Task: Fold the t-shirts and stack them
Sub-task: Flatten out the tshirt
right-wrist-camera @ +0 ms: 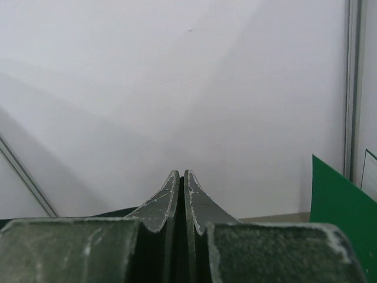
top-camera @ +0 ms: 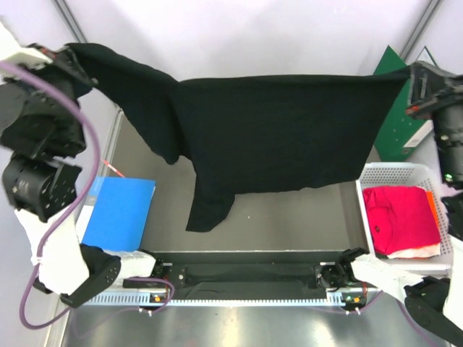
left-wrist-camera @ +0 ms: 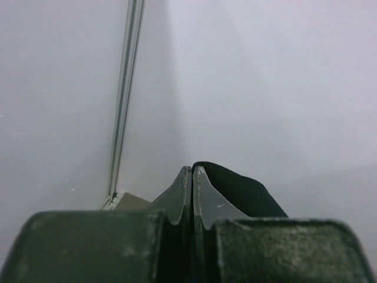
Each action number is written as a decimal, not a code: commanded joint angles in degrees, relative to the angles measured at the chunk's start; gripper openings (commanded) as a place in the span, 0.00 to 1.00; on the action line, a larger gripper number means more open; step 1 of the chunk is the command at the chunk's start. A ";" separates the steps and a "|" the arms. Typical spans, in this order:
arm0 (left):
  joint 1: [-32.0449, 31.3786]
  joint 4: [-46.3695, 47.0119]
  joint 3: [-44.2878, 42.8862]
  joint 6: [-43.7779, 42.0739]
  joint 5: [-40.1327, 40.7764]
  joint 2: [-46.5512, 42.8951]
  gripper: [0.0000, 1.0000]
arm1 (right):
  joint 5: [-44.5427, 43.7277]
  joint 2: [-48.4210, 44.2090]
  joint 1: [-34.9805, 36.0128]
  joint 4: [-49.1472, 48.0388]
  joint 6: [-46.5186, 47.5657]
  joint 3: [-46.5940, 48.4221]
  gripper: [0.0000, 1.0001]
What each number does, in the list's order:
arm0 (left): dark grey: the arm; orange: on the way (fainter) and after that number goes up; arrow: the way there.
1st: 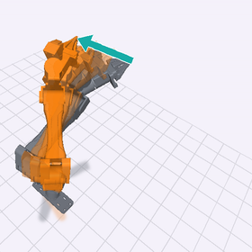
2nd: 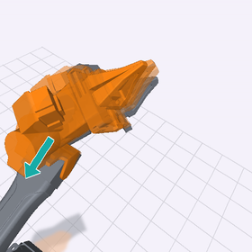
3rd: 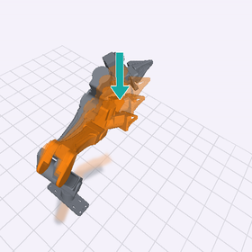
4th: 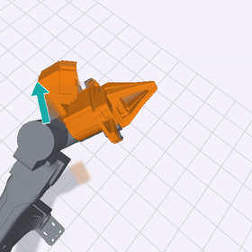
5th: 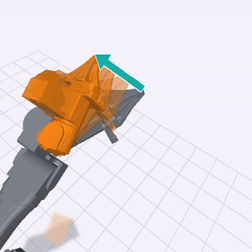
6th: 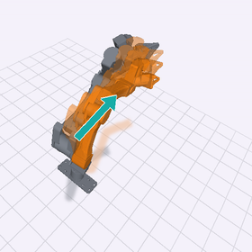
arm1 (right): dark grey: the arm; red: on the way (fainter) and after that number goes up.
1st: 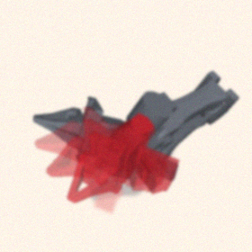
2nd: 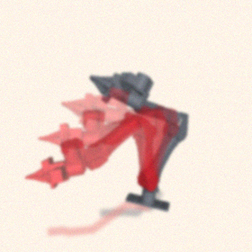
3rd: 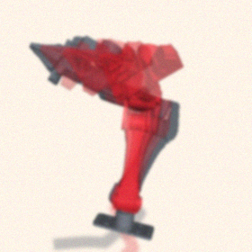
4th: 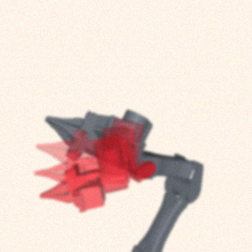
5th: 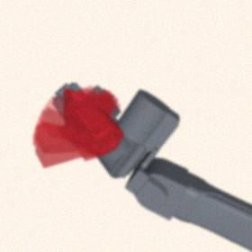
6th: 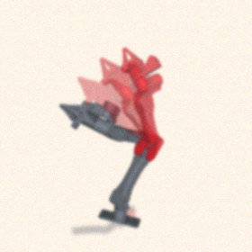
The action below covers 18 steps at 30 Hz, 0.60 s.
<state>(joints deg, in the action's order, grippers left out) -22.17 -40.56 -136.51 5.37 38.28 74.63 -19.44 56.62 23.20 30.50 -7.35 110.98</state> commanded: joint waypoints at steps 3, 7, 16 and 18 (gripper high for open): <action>0.20 6.54 -3.41 -3.17 0.30 -3.88 0.00 | -1.56 -1.60 -0.35 -0.36 -0.91 7.84 0.00; 0.11 6.81 -5.43 -4.13 0.39 -4.32 0.00 | -2.18 -2.91 -0.35 0.44 -2.05 8.55 0.00; 0.03 6.37 -5.17 -8.01 3.82 0.59 0.00 | -4.64 -3.89 -0.35 1.05 -2.23 0.30 0.00; -0.06 3.31 -3.77 -6.95 3.47 2.18 0.00 | -4.90 -4.06 -0.35 1.58 -2.31 -3.82 0.00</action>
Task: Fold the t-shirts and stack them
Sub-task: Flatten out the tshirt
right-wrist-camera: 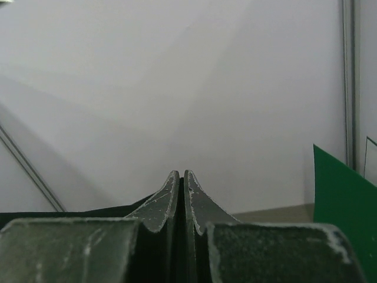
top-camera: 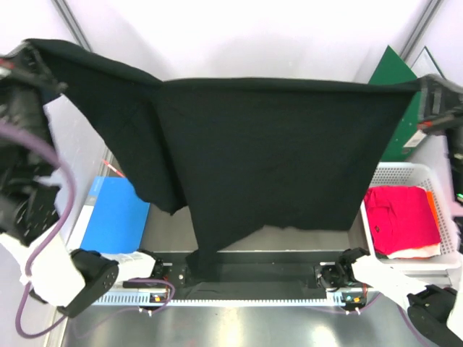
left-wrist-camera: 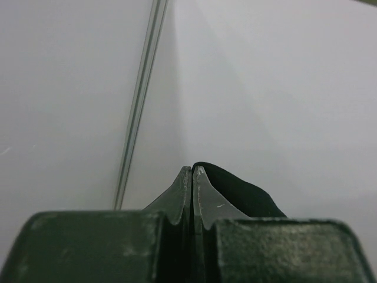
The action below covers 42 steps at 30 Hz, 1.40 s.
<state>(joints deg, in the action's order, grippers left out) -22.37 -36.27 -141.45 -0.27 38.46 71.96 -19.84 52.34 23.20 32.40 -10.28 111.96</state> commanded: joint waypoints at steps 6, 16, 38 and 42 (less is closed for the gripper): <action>0.05 -7.93 9.07 4.22 -1.27 11.35 0.00 | -4.16 -1.18 -0.35 -4.18 0.00 -21.24 0.00; 1.10 -9.70 16.04 8.71 -8.92 29.25 0.00 | -5.92 4.87 -4.55 -23.51 -1.04 -51.91 0.00; 8.74 -8.56 -0.85 16.88 -13.23 52.40 0.00 | 6.39 54.61 -22.23 -27.93 -4.83 -20.04 0.00; 9.63 -7.32 -0.94 17.41 -14.20 53.80 0.00 | 10.24 59.80 -24.94 -27.22 -7.11 -16.34 0.00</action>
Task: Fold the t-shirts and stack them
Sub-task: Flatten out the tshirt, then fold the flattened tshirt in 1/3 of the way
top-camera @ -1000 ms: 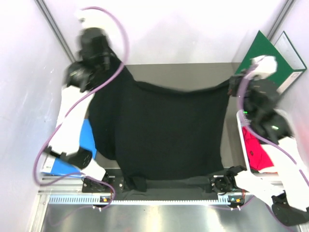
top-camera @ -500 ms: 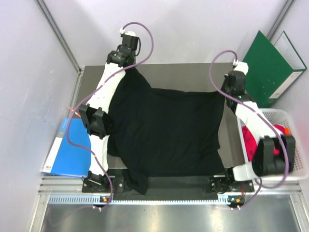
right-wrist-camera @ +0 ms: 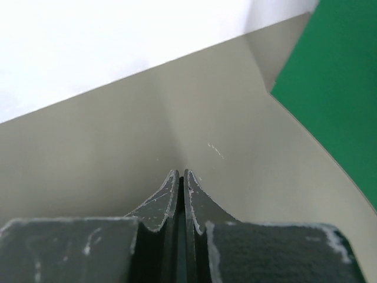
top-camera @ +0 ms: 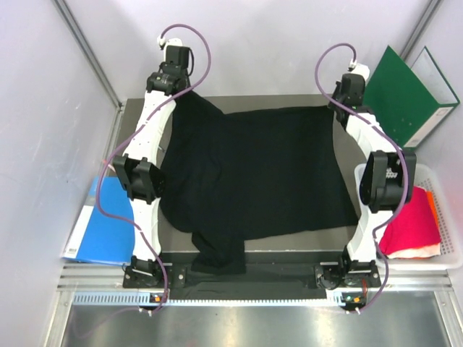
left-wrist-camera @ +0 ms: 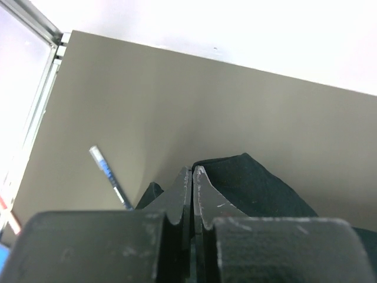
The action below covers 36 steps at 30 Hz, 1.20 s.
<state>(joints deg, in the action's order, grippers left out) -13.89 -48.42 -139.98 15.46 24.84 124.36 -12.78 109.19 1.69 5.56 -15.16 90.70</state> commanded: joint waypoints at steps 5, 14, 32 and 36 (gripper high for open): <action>1.23 3.96 -2.23 0.97 -1.37 1.94 0.00 | 7.23 4.28 -4.94 -0.64 -3.21 5.37 0.00; 1.23 0.88 14.28 2.90 -2.60 -9.03 0.00 | 10.93 1.91 -5.56 1.81 -4.70 0.54 0.00; 1.23 -7.47 34.06 9.23 -4.53 -20.38 0.00 | 17.43 3.49 -6.00 15.61 -4.71 -5.09 0.00; 1.15 -8.79 37.67 9.67 -5.33 -21.34 0.00 | 17.87 3.93 -6.26 17.38 -4.09 -6.49 0.00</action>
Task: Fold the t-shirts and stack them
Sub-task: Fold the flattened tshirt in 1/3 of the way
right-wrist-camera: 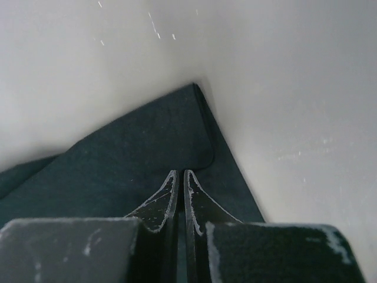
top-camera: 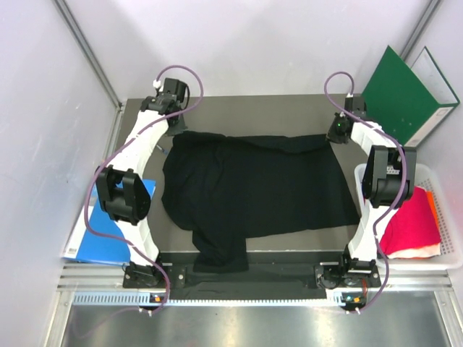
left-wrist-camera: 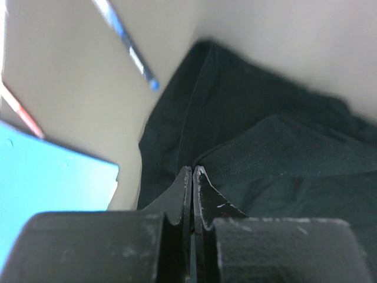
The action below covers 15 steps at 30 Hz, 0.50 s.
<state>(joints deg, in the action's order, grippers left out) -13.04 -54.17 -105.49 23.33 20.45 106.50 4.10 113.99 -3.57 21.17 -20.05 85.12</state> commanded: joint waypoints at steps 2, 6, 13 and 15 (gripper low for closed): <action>0.29 -3.57 5.46 2.33 -1.20 -4.19 0.00 | 1.09 -0.97 -1.26 1.68 0.98 -1.62 0.00; -0.14 -4.71 9.77 4.26 -2.34 -6.21 0.00 | 1.35 -0.97 -1.61 1.77 1.24 -2.42 0.00; -1.73 -5.07 17.51 6.38 -1.64 -11.57 0.00 | 2.67 0.52 -2.32 2.30 1.07 -0.93 0.00; -1.90 -5.42 19.44 6.37 -1.11 -12.98 0.00 | 2.84 1.05 -2.40 3.00 1.42 -0.05 0.00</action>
<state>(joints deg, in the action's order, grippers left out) -14.41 -58.19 -88.55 28.27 18.26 98.87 5.76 114.08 -4.97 23.66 -19.55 82.26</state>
